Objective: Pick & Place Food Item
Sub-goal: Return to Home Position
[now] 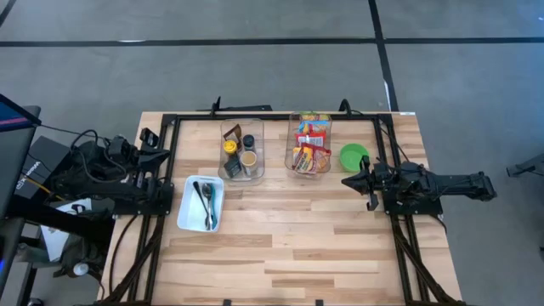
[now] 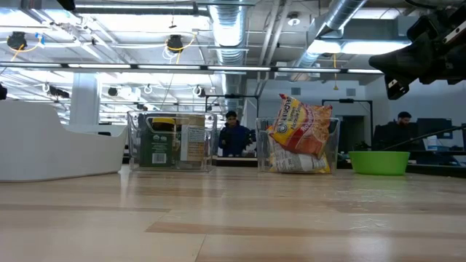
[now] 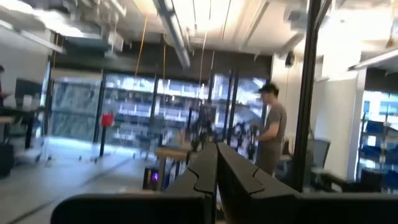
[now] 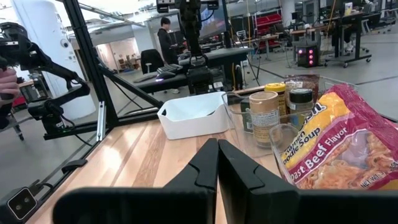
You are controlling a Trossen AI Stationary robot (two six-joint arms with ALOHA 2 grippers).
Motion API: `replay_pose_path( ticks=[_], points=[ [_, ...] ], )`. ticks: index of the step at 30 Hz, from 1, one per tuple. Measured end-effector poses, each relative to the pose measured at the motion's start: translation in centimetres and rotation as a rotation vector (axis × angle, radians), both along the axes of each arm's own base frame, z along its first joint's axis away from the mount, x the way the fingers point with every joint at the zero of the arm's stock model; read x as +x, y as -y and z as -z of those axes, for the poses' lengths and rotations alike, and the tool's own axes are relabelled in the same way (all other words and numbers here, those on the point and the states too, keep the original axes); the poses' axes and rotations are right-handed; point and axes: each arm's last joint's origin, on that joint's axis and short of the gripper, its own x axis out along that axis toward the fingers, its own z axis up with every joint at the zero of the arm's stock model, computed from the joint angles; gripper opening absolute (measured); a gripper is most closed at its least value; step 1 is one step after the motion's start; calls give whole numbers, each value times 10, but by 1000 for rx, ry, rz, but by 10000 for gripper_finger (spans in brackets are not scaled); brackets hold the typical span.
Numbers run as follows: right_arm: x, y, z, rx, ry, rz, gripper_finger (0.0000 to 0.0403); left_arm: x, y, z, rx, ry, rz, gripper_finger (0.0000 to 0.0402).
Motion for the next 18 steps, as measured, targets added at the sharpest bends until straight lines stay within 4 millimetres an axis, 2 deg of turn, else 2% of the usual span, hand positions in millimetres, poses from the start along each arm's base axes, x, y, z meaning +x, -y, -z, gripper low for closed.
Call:
replay_pose_path(
  ticks=[6,18],
  points=[
    [0,0,0,0,0,0,5,11,0,11,3,-38,-1,3],
    [0,0,0,0,0,0,5,42,1,61,19,-29,-7,3]
  ],
)
